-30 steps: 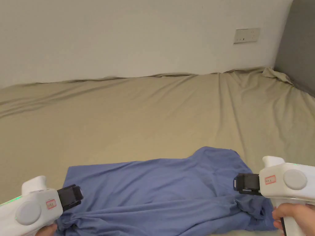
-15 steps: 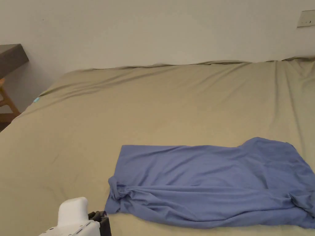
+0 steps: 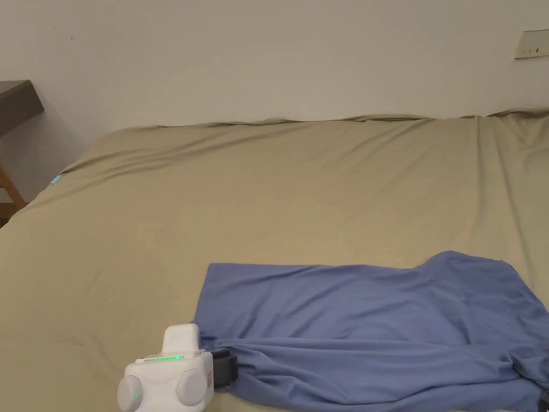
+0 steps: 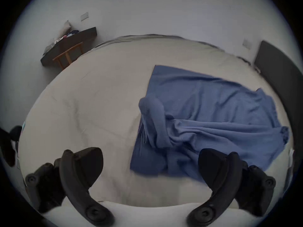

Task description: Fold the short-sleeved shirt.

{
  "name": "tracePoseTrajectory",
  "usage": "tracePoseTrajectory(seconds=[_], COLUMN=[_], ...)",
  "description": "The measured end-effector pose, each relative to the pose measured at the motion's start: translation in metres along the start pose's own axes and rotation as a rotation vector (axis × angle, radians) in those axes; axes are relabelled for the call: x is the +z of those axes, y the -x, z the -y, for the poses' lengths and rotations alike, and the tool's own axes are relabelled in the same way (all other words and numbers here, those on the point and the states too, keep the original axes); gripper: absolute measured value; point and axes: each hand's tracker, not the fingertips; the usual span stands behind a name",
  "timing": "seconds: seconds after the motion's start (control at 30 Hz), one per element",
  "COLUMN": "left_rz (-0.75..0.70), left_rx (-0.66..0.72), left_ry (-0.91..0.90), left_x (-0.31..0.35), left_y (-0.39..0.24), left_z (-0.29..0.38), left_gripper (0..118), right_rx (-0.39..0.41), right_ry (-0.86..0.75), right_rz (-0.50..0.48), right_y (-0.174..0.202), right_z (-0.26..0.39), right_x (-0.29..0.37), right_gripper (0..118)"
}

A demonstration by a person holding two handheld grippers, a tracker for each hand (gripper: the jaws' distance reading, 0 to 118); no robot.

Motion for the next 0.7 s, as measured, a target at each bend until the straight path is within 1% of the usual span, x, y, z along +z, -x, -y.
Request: tracePoseTrajectory(seconds=[0.03,0.1,0.13,0.17,0.2,0.23,0.27,0.3,0.33,0.37,0.4,0.47,0.53,0.57,0.6,0.63,0.67,0.7], left_rz=[-0.005,0.02,0.013,0.016,0.022,-0.015,-0.078,0.015,0.073,0.077,0.107,0.154,0.213,0.207,0.22,0.222,0.214,0.216], left_rx=[0.0,-0.011,-0.003,-0.01,-0.033,-0.061,-0.101,-0.065,0.01,0.063,0.087,0.138,0.176,0.164,0.153,0.134,0.132,0.131], left_ry=[0.018,0.023,0.011,0.001,-0.022,-0.049,-0.059,-0.052,-0.033,-0.043,-0.055,-0.081,-0.08,-0.08,-0.085,-0.092,-0.095,-0.095], left_x=[-0.006,-0.011,-0.006,0.0,0.007,0.013,0.018,0.023,0.029,0.034,0.042,0.055,0.064,0.067,0.069,0.071,0.072,0.073], left_y=[-0.002,-0.001,-0.003,-0.005,-0.008,-0.01,-0.013,-0.009,-0.004,0.002,0.007,0.016,0.018,0.018,0.018,0.017,0.017,0.019], left_z=[0.0,0.001,0.001,-0.001,-0.001,0.0,0.001,0.002,0.001,0.001,0.0,-0.002,-0.005,-0.007,-0.009,-0.011,-0.012,-0.013], left_gripper=[117,106,104,86,56,27,8,8,8,8,8,8,8,8,8,8,8,8], right_rx=[-0.013,-0.029,-0.035,-0.039,-0.041,-0.041,-0.042,-0.046,-0.056,-0.066,-0.072,-0.062,-0.053,-0.064,-0.061,-0.073,-0.092,-0.11], right_ry=[0.014,0.037,0.044,0.047,0.053,0.066,0.08,0.093,0.107,0.108,0.109,0.113,0.119,0.141,0.143,0.166,0.196,0.146], right_rz=[0.012,0.033,0.045,0.053,0.065,0.084,0.103,0.122,0.133,0.135,0.134,0.132,0.093,0.078,0.1,0.1,0.09,0.06], right_y=[-0.005,-0.014,-0.018,-0.022,-0.027,-0.031,-0.036,-0.041,-0.054,-0.061,-0.069,-0.085,-0.104,-0.111,-0.117,-0.125,-0.131,-0.139], right_z=[0.002,0.004,0.005,0.006,0.008,0.009,0.01,0.01,0.015,0.015,0.014,0.014,0.012,0.01,0.009,0.007,0.007,0.007], right_x=[-0.002,-0.007,-0.009,-0.011,-0.013,-0.016,-0.021,-0.024,-0.031,-0.035,-0.039,-0.051,-0.071,-0.081,-0.092,-0.106,-0.117,-0.124], right_gripper=[3,3,3,3,3,3,3,3,3,3,3,3,6,39,89,118,118,118])
